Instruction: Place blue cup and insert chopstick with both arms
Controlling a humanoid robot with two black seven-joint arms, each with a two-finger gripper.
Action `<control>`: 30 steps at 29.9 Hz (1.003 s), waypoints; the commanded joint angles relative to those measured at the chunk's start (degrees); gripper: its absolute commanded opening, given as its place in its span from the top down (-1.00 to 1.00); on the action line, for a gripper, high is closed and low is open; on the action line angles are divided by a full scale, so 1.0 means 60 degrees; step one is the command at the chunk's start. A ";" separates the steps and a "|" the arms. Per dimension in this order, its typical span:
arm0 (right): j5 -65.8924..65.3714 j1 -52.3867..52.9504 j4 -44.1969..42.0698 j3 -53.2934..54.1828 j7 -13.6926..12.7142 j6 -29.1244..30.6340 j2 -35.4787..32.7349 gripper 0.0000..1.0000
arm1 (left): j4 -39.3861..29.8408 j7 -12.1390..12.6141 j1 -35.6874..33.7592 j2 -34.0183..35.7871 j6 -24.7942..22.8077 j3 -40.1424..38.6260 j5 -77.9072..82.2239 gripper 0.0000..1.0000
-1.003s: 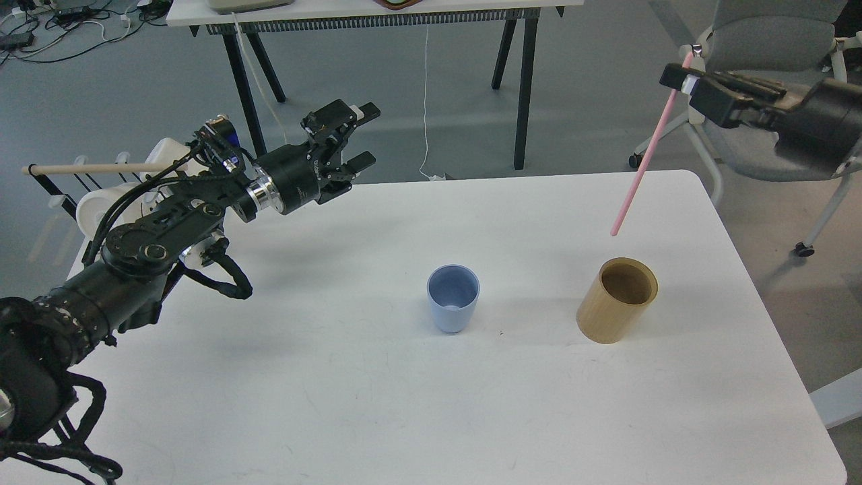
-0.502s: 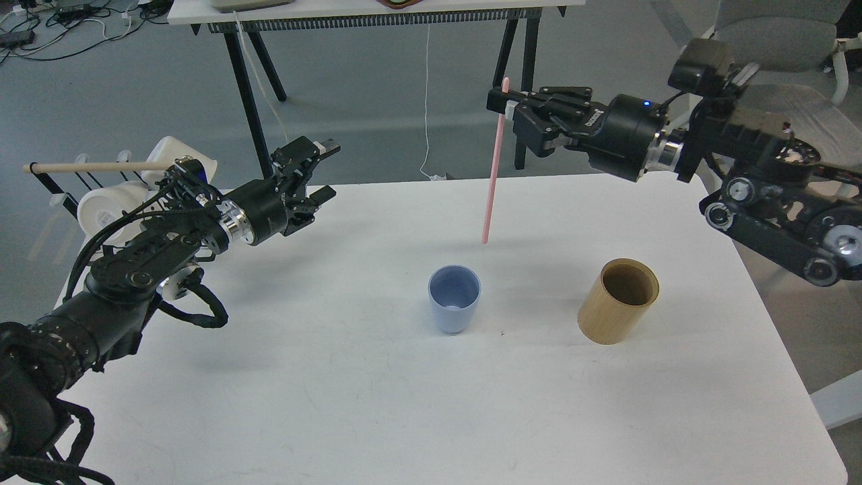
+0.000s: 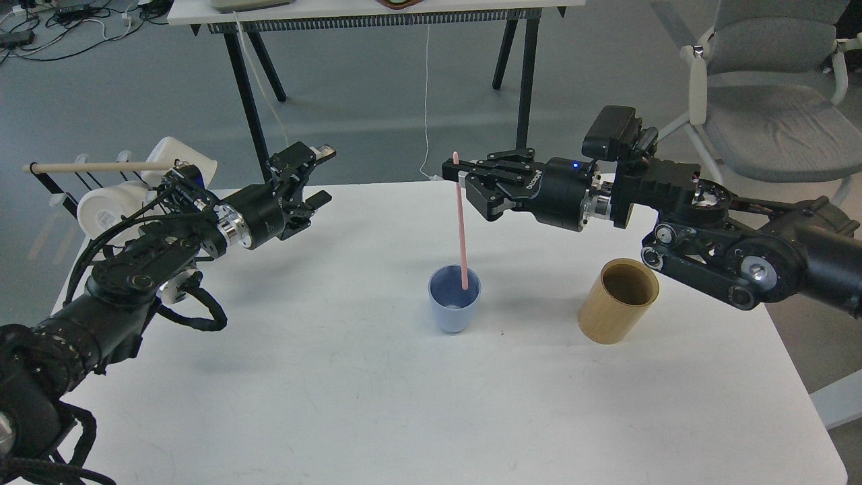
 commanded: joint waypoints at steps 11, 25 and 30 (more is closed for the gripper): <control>-0.0032 -0.0362 -0.0402 -0.0067 0.0000 -0.0046 0.0669 0.44 | 0.0013 -0.0001 0.0018 0.0000 0.0000 0.0001 0.0002 -0.98; 0.0361 -0.0187 -0.0358 0.1058 0.0000 0.0056 0.0596 -0.98 | -0.0002 -0.0001 -0.0041 -0.0001 0.0000 -0.0028 -0.0013 -0.98; 0.2613 0.0091 -0.0402 0.2100 0.0000 0.0188 0.0055 -0.98 | -0.0002 -0.0001 -0.0114 0.0218 0.0000 -0.0160 -0.0290 -0.98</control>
